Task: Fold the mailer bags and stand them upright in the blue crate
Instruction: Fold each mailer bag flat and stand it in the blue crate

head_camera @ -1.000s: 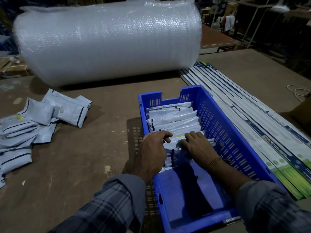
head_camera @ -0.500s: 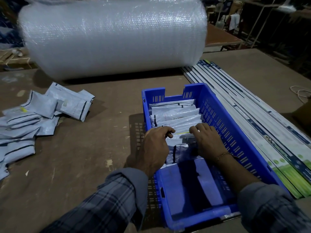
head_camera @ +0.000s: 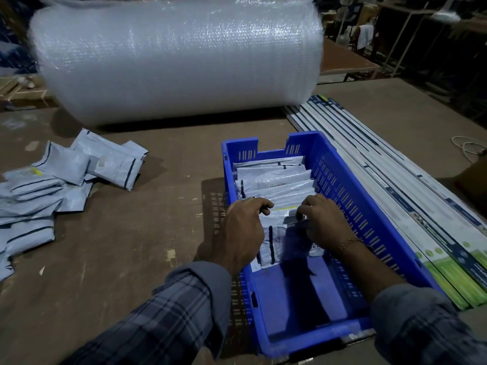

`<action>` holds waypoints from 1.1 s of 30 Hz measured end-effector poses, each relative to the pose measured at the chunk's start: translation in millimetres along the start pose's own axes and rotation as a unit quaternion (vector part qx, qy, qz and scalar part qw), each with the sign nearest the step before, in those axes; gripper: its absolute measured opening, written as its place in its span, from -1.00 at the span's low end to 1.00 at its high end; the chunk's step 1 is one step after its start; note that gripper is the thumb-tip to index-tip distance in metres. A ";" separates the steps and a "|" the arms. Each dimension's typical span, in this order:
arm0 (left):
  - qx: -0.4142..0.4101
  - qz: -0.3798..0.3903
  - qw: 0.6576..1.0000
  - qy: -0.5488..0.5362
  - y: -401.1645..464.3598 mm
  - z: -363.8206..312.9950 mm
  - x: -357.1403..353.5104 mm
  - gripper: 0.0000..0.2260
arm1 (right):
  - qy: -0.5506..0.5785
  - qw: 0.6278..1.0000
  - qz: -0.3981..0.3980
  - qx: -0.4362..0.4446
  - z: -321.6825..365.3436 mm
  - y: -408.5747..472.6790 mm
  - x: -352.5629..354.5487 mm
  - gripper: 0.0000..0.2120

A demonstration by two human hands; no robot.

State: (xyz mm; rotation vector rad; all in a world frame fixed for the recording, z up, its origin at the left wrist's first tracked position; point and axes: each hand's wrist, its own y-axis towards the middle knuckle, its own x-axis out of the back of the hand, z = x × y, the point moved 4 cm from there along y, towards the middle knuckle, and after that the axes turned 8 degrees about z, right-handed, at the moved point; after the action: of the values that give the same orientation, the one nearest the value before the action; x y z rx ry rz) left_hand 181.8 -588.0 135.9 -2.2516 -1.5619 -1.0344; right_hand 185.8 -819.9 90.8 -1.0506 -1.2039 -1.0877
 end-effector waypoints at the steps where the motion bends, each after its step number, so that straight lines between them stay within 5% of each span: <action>1: -0.005 -0.011 1.000 0.001 -1.3 -1.2 1.7 -0.60 | 0.005 1.000 0.003 -0.002 -0.7 -0.8 1.1 -0.61; 4: -0.005 -0.064 0.998 -0.005 -10.4 -2.7 11.1 -0.73 | 0.027 0.999 -0.018 -0.005 -2.8 -3.1 7.1 -0.58; 9: 0.087 -0.092 0.989 0.082 -44.0 55.7 45.9 -0.64 | 0.076 0.991 -0.107 -0.012 15.3 -7.3 38.2 -0.63; 17: 0.290 -0.073 0.934 0.195 -147.5 232.0 131.6 -0.65 | 0.122 0.982 -0.099 0.106 171.5 12.3 83.6 -0.78; 22: 0.371 -0.018 0.895 0.246 -222.5 302.9 187.9 -0.66 | 0.141 0.975 -0.065 0.161 259.3 33.3 83.8 -0.78; 26: 0.392 0.072 0.878 0.266 -262.4 381.3 219.1 -0.35 | 0.146 0.974 -0.034 0.171 317.2 49.6 63.9 -0.80; 28: 0.394 0.057 0.876 0.274 -266.0 381.2 241.5 -0.36 | 0.146 0.974 -0.010 0.171 342.2 59.8 49.4 -0.82; 33: 0.365 0.158 0.877 0.272 -233.8 347.5 291.2 -0.13 | 0.173 0.972 0.046 0.150 393.2 99.2 5.8 -0.84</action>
State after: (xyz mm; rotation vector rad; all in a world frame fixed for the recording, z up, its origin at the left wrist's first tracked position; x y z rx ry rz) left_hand 177.9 -90.8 21.8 -1.4539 -1.0402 -0.7164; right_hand 217.6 -416.8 122.6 -0.6456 -0.9881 -0.9362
